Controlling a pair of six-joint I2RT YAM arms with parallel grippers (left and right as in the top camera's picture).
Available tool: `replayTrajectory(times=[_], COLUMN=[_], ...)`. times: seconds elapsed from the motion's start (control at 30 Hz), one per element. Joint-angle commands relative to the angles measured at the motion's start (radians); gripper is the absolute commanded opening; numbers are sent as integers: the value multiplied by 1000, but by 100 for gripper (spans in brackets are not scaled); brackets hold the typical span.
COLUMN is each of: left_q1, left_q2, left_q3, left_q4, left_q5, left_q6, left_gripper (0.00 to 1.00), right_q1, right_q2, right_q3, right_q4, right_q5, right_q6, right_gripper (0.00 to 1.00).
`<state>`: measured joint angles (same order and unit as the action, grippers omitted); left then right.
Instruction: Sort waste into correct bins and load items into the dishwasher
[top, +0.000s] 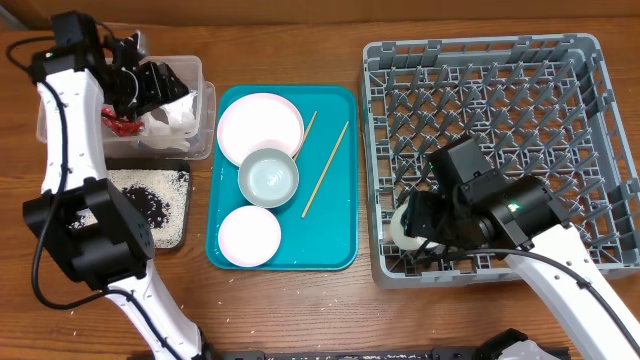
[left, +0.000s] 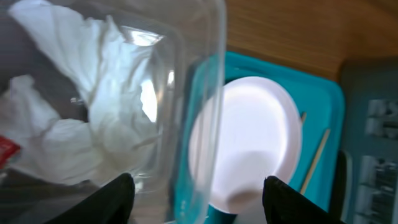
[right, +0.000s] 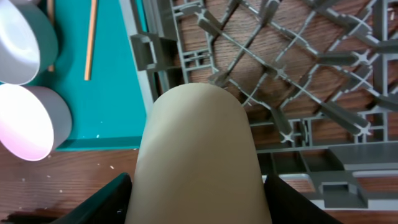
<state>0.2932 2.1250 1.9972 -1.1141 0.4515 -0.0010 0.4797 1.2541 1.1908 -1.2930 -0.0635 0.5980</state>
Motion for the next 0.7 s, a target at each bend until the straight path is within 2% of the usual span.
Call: replayTrajectory(times=[0.0,0.1,0.17,0.2,0.3,0.33,0.4,0.53,0.67], left_q1=[-15,-15,-15,-15,-15,-15,-15,-15,-15], left_q2=[-14,-14,-14,-14,-14,-14,-14,-14,-14], left_q3=[27,27,27,27,27,27,27,27,27], left_q4=[-4,-4,-4,-4,-4,-4,-4,-4,-4], left_q5=[-169,-171,-171,-171,-171,-171,-171,-171,-171], left_q6=[0,0,0,0,0,0,0,0,0], left_gripper=[77,82,92,100,100,100,100,100,100], right_q1=[6,6,13,19,40,47,47,46,51], right_q2=[38,99,134,151,198,212,217,216,216], right_q3=[8,5,5,5,5,5,6,55,211], right_q4=[-8,-53,-55,-55,-51,-44,-23,18,220], right_q5=[24,24,26,26,25,25,25,30,14], right_q6=[14,16,16,16,16,16,16,-4,-79], right_gripper=[57,57,58,58,68,76,84,85,84])
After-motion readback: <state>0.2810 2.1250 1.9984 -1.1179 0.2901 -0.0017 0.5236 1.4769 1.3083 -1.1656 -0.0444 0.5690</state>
